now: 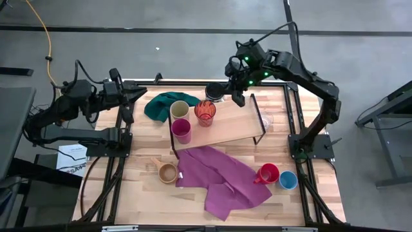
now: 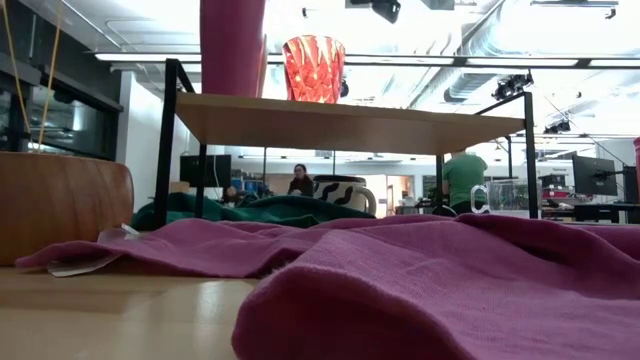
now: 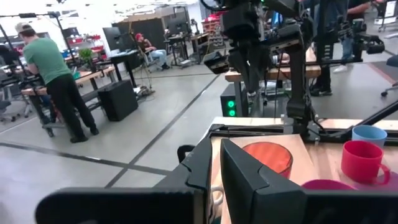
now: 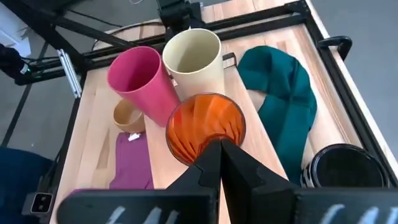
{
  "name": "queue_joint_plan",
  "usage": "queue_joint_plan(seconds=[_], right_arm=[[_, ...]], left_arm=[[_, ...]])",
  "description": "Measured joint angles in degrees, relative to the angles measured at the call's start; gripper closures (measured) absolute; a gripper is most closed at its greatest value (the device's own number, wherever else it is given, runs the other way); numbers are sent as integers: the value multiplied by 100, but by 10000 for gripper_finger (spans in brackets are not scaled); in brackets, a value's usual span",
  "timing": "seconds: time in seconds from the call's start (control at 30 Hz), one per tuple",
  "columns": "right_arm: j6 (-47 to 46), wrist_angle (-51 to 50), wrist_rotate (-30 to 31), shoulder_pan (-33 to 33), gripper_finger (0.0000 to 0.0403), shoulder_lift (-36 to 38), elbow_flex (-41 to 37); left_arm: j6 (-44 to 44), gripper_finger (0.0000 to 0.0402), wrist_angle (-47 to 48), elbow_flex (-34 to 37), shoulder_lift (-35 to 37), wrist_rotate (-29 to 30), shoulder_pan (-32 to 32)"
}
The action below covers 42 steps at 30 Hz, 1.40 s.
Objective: Stack small to large cups/mugs on shelf
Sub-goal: Put the red cup on the shelf
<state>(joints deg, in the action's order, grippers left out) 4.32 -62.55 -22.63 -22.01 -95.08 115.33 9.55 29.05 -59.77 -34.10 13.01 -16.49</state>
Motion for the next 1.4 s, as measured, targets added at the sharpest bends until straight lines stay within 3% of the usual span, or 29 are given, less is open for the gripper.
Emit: queue_joint_plan(seconds=[0.23,0.83,1.03,1.13,1.4], right_arm=[[-134,503,-197,-165,403,496,-1],[-214,1918,5,-447,403,3235,-2],[-105,2615,-283,-447,403,3930,-136],[-324,3335,-553,-445,403,4431,-1037],[-2259,6625,-530,-445,403,5962,-5050]], left_arm=[[-131,378,55,0,213,98,0],[-396,378,38,0,235,311,0],[-541,378,-36,0,235,318,0],[-560,378,-185,-2,235,322,0],[-746,378,-209,-4,159,305,0]])
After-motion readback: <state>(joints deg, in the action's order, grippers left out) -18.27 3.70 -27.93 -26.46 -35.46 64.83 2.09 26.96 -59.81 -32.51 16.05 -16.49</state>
